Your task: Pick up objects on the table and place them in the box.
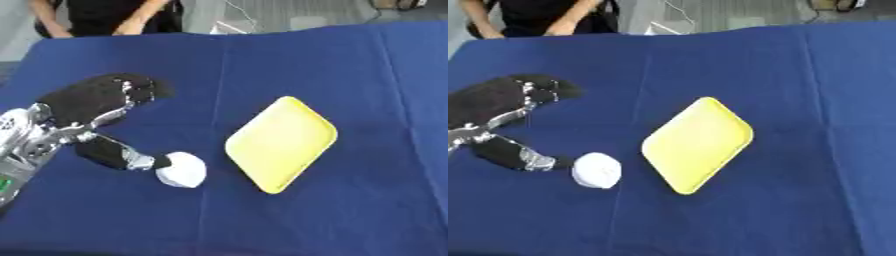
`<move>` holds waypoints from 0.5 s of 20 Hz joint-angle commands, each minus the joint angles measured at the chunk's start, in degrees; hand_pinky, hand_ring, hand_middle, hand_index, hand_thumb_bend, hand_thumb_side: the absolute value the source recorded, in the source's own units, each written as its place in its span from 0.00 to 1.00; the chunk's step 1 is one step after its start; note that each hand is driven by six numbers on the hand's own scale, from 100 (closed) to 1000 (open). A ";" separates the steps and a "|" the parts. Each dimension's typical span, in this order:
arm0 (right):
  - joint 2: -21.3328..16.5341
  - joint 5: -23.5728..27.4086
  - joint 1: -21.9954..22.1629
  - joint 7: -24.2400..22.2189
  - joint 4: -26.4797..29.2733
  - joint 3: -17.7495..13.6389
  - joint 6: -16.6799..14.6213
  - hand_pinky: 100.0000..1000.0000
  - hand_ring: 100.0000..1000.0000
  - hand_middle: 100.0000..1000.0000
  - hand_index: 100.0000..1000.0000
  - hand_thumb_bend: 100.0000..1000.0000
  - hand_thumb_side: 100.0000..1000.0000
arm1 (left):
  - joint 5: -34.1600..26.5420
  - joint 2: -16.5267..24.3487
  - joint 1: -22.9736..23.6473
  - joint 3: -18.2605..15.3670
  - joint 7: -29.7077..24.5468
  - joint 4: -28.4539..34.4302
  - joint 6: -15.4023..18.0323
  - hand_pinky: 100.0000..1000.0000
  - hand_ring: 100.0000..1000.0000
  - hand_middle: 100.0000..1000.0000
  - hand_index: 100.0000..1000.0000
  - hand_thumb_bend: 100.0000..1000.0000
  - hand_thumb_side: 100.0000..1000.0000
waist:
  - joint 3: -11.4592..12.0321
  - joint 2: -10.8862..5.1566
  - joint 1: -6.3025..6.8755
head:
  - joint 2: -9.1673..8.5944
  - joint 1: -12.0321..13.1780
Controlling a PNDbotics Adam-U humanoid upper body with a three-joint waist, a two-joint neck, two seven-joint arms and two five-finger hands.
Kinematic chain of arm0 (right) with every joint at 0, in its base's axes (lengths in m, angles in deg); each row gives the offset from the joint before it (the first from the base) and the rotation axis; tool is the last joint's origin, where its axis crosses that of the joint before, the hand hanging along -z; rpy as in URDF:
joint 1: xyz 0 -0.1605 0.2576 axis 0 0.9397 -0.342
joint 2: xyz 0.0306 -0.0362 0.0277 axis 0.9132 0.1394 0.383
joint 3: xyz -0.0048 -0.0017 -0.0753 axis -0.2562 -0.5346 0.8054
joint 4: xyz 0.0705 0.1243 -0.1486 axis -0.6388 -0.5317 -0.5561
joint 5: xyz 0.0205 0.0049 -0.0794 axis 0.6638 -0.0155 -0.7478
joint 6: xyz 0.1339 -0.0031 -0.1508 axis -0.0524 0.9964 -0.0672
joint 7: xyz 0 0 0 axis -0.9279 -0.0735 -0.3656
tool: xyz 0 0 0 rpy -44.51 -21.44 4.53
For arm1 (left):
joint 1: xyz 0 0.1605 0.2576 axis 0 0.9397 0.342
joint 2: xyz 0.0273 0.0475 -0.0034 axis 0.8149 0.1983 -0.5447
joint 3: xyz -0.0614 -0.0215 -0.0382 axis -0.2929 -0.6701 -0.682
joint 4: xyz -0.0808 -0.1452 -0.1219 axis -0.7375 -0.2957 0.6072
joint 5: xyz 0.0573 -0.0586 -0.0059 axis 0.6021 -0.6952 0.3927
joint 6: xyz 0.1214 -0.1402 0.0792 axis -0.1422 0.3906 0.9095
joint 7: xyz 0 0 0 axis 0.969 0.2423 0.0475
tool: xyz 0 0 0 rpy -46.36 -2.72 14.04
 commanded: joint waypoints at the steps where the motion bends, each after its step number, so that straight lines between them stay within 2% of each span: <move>1: -1.37 0.05 -0.36 -0.19 0.83 -0.03 -0.05 0.75 0.77 0.81 0.94 0.00 0.91 | -1.83 2.32 -0.93 -0.12 -1.02 0.77 0.00 0.88 0.88 0.89 0.97 0.60 0.86 | -0.10 -0.49 -0.03 | -0.76 -0.38; 10: -1.36 0.04 -0.38 -0.26 0.84 0.02 -0.04 0.75 0.77 0.81 0.94 0.00 0.91 | -4.70 3.01 -2.96 0.51 -2.78 0.77 -0.56 0.88 0.88 0.88 0.97 0.60 0.86 | -0.15 -0.72 -0.04 | -1.27 -0.57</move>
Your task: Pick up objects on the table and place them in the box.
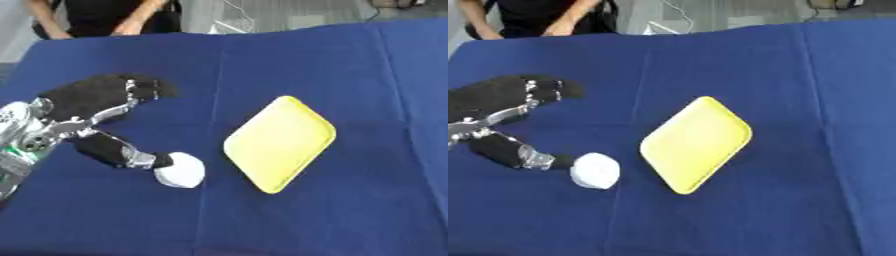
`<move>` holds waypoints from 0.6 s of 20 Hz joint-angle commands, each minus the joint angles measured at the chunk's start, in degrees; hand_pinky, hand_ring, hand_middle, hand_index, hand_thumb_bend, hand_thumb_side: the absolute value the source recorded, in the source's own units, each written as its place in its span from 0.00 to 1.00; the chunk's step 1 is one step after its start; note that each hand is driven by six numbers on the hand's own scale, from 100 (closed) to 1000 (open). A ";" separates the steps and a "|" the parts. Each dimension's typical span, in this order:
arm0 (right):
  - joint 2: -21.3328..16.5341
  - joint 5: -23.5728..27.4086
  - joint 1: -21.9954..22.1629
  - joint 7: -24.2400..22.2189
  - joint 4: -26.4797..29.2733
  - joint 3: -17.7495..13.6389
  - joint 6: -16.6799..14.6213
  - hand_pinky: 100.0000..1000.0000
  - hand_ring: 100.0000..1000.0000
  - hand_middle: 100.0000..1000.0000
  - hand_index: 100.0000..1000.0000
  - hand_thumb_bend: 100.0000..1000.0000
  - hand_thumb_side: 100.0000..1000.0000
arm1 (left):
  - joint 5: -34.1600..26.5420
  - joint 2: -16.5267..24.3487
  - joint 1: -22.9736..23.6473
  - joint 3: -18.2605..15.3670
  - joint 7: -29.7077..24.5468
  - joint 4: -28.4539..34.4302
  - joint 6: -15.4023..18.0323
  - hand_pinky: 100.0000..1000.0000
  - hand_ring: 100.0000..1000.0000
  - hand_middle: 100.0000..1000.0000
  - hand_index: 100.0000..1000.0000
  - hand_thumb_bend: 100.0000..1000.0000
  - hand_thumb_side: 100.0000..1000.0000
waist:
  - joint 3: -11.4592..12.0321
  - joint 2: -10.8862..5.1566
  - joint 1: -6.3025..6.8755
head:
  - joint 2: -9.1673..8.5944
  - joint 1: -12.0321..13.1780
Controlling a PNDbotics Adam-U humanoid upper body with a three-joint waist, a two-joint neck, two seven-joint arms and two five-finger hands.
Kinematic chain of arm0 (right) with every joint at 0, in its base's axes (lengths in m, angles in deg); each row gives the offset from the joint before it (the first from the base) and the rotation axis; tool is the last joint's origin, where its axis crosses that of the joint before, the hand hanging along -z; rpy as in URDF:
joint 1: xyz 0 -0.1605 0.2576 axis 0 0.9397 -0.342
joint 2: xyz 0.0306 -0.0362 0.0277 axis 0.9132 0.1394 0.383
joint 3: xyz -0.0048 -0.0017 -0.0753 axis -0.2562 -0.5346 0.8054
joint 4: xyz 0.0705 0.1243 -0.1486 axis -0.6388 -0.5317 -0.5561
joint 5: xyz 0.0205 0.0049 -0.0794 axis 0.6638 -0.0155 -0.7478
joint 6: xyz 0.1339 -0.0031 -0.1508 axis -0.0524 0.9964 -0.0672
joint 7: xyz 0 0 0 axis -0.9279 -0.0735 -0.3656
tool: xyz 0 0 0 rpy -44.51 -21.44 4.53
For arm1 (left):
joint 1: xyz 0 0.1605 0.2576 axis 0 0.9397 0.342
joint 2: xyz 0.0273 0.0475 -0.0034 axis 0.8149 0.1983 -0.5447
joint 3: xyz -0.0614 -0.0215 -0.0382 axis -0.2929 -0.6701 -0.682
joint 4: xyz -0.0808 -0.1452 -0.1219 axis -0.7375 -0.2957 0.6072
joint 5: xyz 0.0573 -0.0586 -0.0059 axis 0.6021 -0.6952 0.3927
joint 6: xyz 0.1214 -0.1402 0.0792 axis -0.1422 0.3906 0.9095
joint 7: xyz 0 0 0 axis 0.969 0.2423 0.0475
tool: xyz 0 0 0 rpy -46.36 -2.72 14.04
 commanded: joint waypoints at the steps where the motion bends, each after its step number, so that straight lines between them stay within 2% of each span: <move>1: -1.36 0.02 -0.36 -0.23 0.83 0.01 -0.04 0.75 0.77 0.81 0.94 0.00 0.91 | -0.51 2.17 -1.20 -0.30 -0.61 0.74 -0.12 0.88 0.88 0.88 0.97 0.61 0.86 | 0.10 -0.72 -0.21 | -0.84 -0.52; 5: -1.32 0.04 -0.29 -0.36 0.77 0.09 -0.04 0.75 0.77 0.81 0.94 0.00 0.91 | 0.45 1.97 -3.67 0.51 -2.03 0.09 -0.31 0.89 0.89 0.88 0.97 0.64 0.87 | 0.03 -0.75 -0.25 | -0.97 -0.36; 12: -1.13 0.14 -0.53 -0.57 0.80 0.25 -0.11 0.75 0.77 0.81 0.94 0.00 0.91 | 2.95 0.52 -8.76 4.88 -6.16 -5.95 2.20 0.91 0.89 0.87 0.97 0.67 0.92 | -0.62 -0.45 -0.33 | -1.06 0.24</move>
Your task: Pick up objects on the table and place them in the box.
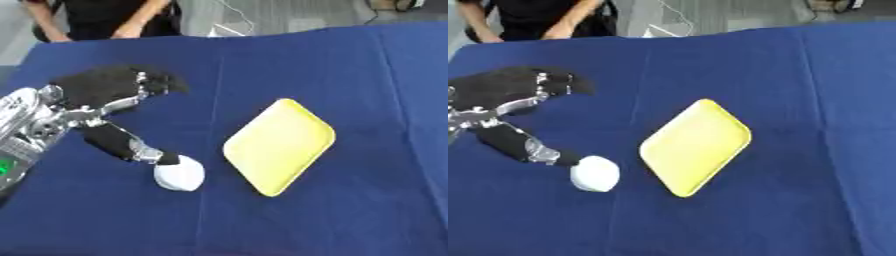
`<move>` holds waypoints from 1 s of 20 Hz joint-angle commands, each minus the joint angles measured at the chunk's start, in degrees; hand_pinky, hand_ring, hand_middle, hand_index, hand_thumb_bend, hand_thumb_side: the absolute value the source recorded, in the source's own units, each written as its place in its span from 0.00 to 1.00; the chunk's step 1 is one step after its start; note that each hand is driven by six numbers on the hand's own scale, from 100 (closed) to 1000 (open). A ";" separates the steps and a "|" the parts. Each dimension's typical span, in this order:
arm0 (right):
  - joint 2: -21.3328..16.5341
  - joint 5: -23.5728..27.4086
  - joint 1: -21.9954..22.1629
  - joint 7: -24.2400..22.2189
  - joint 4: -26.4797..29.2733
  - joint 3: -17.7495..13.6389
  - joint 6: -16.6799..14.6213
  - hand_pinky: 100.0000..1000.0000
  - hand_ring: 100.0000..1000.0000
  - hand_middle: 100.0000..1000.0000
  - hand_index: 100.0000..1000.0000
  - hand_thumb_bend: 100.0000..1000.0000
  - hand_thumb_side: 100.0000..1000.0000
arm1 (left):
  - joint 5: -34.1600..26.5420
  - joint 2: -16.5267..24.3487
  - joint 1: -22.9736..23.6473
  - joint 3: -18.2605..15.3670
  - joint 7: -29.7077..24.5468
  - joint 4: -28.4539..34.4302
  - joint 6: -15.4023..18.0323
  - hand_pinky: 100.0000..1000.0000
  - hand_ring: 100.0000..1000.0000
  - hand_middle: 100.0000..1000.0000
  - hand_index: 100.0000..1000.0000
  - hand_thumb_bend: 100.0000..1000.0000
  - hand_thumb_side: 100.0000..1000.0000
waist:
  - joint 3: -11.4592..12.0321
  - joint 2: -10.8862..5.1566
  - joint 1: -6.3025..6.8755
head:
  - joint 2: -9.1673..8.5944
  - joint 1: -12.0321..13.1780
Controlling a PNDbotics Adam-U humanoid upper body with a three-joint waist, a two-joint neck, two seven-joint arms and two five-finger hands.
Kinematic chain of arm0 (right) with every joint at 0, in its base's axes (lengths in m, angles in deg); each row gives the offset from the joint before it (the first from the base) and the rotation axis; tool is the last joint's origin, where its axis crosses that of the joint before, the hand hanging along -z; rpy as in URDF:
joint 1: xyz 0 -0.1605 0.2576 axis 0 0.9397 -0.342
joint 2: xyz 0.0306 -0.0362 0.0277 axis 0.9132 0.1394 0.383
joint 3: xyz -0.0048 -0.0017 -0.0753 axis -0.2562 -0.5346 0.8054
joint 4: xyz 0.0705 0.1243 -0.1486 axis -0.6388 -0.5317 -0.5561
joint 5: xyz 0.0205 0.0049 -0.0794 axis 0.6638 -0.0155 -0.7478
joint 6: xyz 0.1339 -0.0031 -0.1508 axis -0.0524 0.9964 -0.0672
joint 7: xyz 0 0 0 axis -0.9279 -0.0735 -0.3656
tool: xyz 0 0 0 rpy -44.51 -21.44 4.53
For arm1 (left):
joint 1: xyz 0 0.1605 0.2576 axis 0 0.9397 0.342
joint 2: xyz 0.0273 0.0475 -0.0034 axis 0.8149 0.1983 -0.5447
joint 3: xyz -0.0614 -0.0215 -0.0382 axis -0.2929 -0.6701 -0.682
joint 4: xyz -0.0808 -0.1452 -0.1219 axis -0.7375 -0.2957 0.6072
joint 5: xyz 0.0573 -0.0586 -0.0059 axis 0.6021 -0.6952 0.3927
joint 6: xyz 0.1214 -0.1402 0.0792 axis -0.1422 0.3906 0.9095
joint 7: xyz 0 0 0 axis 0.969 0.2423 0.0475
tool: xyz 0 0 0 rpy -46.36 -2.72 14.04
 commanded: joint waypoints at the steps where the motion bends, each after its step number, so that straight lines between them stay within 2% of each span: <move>1: -1.11 0.13 -0.57 -0.13 0.83 -0.08 -0.09 0.75 0.77 0.81 0.94 0.00 0.91 | 1.05 0.36 -1.56 1.15 -1.37 -2.72 1.24 0.91 0.89 0.87 0.97 0.67 0.92 | -0.18 -0.37 -0.31 | -0.82 0.27; 9: -1.08 0.23 -0.73 -0.25 0.84 -0.02 -0.12 0.75 0.77 0.81 0.94 0.00 0.91 | 2.02 -1.35 -3.54 3.73 -2.50 -7.40 4.13 0.91 0.89 0.86 0.97 0.65 0.95 | -0.36 -0.03 -0.43 | -0.72 0.70; 17: -1.11 0.25 -0.73 -0.28 0.81 -0.04 -0.14 0.75 0.77 0.81 0.94 0.00 0.91 | 1.58 -1.74 -3.82 4.26 -2.75 -8.44 4.69 0.90 0.89 0.86 0.97 0.64 0.96 | -0.27 -0.02 -0.46 | -0.80 0.78; 20: -1.11 0.31 -0.75 -0.31 0.81 -0.03 -0.14 0.75 0.77 0.81 0.94 0.00 0.91 | 1.40 -1.76 -3.72 4.70 -3.03 -8.00 4.77 0.90 0.89 0.86 0.97 0.60 0.97 | -0.29 0.00 -0.45 | -0.81 0.75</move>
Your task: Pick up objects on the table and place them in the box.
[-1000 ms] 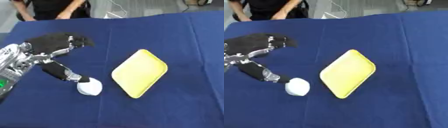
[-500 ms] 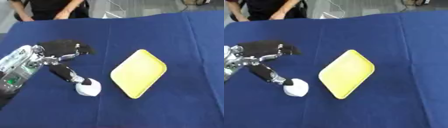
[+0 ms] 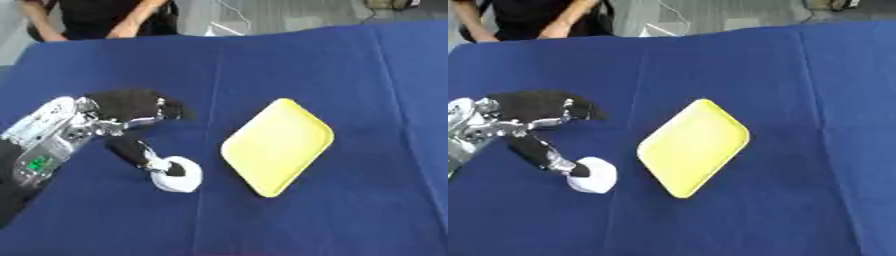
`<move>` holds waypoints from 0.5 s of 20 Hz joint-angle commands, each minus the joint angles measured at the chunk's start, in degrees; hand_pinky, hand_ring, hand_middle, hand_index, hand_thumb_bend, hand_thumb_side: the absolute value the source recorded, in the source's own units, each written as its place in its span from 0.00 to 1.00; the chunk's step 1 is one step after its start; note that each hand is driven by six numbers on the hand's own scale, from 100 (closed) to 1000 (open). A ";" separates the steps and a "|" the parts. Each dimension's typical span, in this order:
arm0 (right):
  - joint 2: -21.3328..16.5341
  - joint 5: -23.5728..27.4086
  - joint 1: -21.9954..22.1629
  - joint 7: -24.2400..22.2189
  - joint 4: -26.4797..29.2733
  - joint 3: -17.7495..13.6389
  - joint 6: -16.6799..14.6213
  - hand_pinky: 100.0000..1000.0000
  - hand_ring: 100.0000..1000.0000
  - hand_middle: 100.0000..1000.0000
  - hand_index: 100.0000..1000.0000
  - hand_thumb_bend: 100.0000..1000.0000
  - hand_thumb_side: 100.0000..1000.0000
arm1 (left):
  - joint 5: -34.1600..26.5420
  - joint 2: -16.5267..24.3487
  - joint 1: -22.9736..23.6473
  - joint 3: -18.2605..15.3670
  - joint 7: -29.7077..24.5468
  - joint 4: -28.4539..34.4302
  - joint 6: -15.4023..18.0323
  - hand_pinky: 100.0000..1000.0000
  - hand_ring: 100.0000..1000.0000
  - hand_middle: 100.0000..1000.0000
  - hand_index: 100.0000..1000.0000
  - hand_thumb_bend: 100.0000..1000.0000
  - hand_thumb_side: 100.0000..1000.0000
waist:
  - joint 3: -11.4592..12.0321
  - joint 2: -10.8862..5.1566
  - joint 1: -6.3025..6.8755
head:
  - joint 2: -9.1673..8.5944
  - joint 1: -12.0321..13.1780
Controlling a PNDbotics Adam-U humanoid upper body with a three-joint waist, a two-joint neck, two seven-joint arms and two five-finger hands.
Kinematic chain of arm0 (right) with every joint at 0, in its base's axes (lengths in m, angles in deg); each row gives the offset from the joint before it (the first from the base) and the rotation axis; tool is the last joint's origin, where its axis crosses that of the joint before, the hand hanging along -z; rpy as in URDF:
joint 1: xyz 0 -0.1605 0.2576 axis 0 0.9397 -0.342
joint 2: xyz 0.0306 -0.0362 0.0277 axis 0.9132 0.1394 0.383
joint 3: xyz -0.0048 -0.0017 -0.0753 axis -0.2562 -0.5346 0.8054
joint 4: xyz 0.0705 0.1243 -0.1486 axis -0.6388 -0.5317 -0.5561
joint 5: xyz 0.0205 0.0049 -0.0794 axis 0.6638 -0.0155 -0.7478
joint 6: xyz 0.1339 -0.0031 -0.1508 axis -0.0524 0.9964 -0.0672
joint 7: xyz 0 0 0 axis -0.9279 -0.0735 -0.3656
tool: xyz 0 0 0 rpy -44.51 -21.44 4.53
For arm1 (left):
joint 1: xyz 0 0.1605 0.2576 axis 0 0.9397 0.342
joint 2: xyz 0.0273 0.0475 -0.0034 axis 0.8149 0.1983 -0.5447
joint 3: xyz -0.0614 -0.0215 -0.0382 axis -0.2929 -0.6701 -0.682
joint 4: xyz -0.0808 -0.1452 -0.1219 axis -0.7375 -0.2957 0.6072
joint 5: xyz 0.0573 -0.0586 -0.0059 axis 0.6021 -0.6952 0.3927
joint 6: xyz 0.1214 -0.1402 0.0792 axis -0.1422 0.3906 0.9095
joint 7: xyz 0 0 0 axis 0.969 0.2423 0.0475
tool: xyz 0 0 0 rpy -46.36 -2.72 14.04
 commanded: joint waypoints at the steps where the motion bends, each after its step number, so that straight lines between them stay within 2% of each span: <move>1: -1.11 0.27 -0.71 -0.25 0.80 -0.04 -0.10 0.75 0.77 0.81 0.94 0.00 0.91 | -0.39 0.79 -0.70 0.12 -0.29 0.89 0.22 0.90 0.88 0.86 0.97 0.59 0.97 | -0.02 -0.62 -0.24 | -0.59 0.69; 10: -1.10 0.34 -0.78 -0.36 0.80 0.00 -0.11 0.75 0.77 0.81 0.94 0.00 0.91 | 0.28 0.30 -0.53 2.27 -1.93 -0.65 1.55 0.90 0.89 0.86 0.96 0.59 1.00 | -0.16 -0.53 -0.26 | -0.58 0.77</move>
